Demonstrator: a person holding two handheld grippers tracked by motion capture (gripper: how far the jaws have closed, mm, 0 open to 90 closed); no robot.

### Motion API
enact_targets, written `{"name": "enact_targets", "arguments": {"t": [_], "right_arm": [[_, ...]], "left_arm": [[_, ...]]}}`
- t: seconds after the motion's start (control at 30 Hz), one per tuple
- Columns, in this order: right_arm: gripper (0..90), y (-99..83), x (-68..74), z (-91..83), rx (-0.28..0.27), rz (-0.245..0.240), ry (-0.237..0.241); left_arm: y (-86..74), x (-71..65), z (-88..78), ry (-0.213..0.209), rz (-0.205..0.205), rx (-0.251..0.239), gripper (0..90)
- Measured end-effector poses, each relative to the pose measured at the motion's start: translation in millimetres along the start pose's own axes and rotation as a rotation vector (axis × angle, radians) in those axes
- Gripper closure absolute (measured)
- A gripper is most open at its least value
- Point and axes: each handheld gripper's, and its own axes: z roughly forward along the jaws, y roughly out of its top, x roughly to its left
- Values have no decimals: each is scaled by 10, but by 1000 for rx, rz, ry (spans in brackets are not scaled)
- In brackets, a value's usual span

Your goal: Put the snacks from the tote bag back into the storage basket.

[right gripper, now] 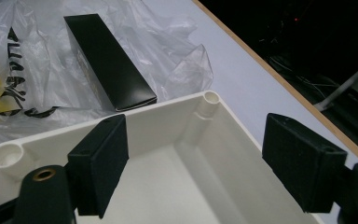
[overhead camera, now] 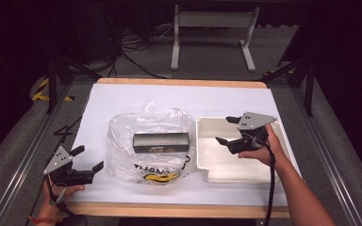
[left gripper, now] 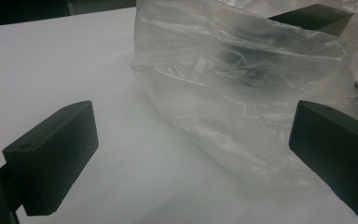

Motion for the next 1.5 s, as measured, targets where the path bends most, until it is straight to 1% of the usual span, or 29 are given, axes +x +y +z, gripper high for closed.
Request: {"name": "enact_targets", "arguments": {"t": [0.07,0.2,0.3,0.43,0.63,0.67,0.73,0.8,0.93,1.0,1.07,1.1,1.13,1.2,1.27,1.3,1.33,1.37,1.4,1.43,1.47,1.5], "right_arm": [[238,43,5,59,6,-5,18],[240,119,25,164,22,-30,42],[241,153,32,208,26,-39,51],[248,248,56,313,32,-58,85],[253,402,129,520,64,-108,131],[253,402,129,520,64,-108,131],[256,440,151,591,74,-117,147],[258,487,180,673,94,-135,163],[261,555,218,780,116,-153,185],[263,584,229,830,123,-161,193],[269,616,249,884,137,-170,212],[269,630,258,911,143,-174,216],[271,642,270,939,148,-177,224],[279,667,294,997,163,-189,241],[286,689,326,1082,187,-202,265],[287,694,335,1112,195,-211,272],[288,698,356,1157,215,-223,276],[288,698,356,1157,215,-223,276],[288,698,380,1220,239,-233,294],[288,698,380,1220,239,-233,294],[288,694,402,1296,273,-255,310],[288,694,402,1296,273,-255,310]], "left_arm": [[0,2,0,-2,-1,-1,21],[-1,2,0,-2,-1,0,21],[-1,1,0,-2,-1,0,21],[0,0,2,0,0,1,21],[-1,0,4,-1,0,-1,21],[-1,0,3,-2,0,-1,21],[0,1,2,-1,0,2,21],[0,2,2,-2,-1,1,21],[-1,6,-4,-4,1,-1,21],[-3,5,-7,-5,-5,-4,21],[-3,4,-7,-6,-5,-4,21],[-1,6,-12,-6,-2,4,21],[-4,5,-7,-6,-5,-4,21],[-4,5,-4,-10,-8,-5,21],[-4,6,-4,-10,-6,-4,21],[-5,4,-4,-9,-9,-6,21],[-5,4,-4,-9,-9,-6,21],[-4,5,-6,-8,-6,-3,21],[-3,6,-9,-7,-5,0,21],[-3,6,-9,-7,-5,0,21],[-5,7,-5,-11,-2,-6,21],[-5,7,-5,-11,-2,-6,21]]}}
